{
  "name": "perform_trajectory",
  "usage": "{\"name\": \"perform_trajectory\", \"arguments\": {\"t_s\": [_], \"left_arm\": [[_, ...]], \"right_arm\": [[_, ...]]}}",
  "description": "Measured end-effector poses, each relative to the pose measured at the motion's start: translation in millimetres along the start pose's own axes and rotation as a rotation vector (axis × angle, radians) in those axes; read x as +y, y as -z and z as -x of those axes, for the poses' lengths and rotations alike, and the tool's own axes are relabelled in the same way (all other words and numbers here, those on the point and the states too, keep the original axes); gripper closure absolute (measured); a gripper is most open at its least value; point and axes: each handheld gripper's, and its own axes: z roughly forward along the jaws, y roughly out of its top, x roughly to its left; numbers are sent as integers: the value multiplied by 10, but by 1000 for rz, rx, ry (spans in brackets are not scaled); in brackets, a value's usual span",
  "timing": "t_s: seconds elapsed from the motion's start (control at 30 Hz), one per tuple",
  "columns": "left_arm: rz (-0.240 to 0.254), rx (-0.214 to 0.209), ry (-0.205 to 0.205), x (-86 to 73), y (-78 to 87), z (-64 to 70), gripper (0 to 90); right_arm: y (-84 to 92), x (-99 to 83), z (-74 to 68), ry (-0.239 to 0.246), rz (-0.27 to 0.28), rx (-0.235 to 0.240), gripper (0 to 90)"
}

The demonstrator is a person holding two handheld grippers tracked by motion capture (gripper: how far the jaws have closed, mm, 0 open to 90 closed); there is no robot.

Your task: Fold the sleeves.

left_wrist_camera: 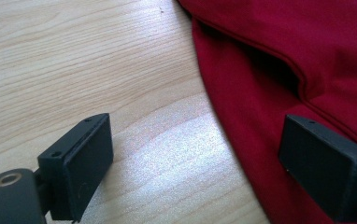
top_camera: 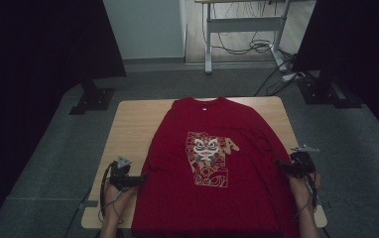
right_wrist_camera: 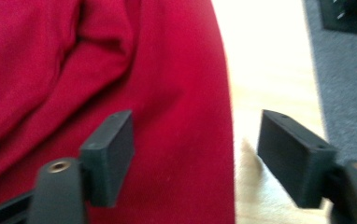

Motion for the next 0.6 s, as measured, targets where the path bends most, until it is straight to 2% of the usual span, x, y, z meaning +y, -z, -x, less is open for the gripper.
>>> {"name": "perform_trajectory", "arguments": {"t_s": [0.03, 0.07, 0.1, 0.13, 0.17, 0.2, 0.27, 0.3, 0.33, 0.4, 0.43, 0.53, 0.6], "left_arm": [[0, 0, 0, 0, 0, 0, 106], [0, 0, 0, 0, 0, 0, 106], [0, 0, 0, 2, -2, 0, 106], [0, 1, 0, 3, -3, 0, 106], [0, 1, 0, 3, -3, 0, 106], [-1, 1, 0, 4, -4, 1, 106], [-1, 1, 0, 4, -4, 1, 106], [0, 1, 0, 4, -4, 1, 106], [0, 1, 0, 4, -4, 1, 106], [0, 1, 0, 4, -4, 1, 106], [-1, 1, 0, 5, -5, 1, 106], [-1, 1, 0, 5, -5, 1, 106], [0, 1, 0, 5, -5, 1, 106]], "right_arm": [[0, 0, 0, 0, 0, 0, 296], [-6, -14, 11, -14, 13, 23, 296], [-6, -14, 11, -14, 13, 23, 328], [21, -15, 3, -12, 10, 43, 473], [21, -15, 3, -12, 10, 43, 473], [29, -10, -12, -10, 7, 47, 519], [40, -3, -41, -15, 1, 57, 519], [40, -3, -41, -15, 1, 57, 616], [45, 21, -82, -31, -16, 78, 785], [42, 25, -89, -45, -19, 90, 785], [42, 25, -89, -45, -19, 90, 821], [46, 38, -105, -44, -25, 85, 845], [118, 69, -115, -40, 8, 87, 855]]}}
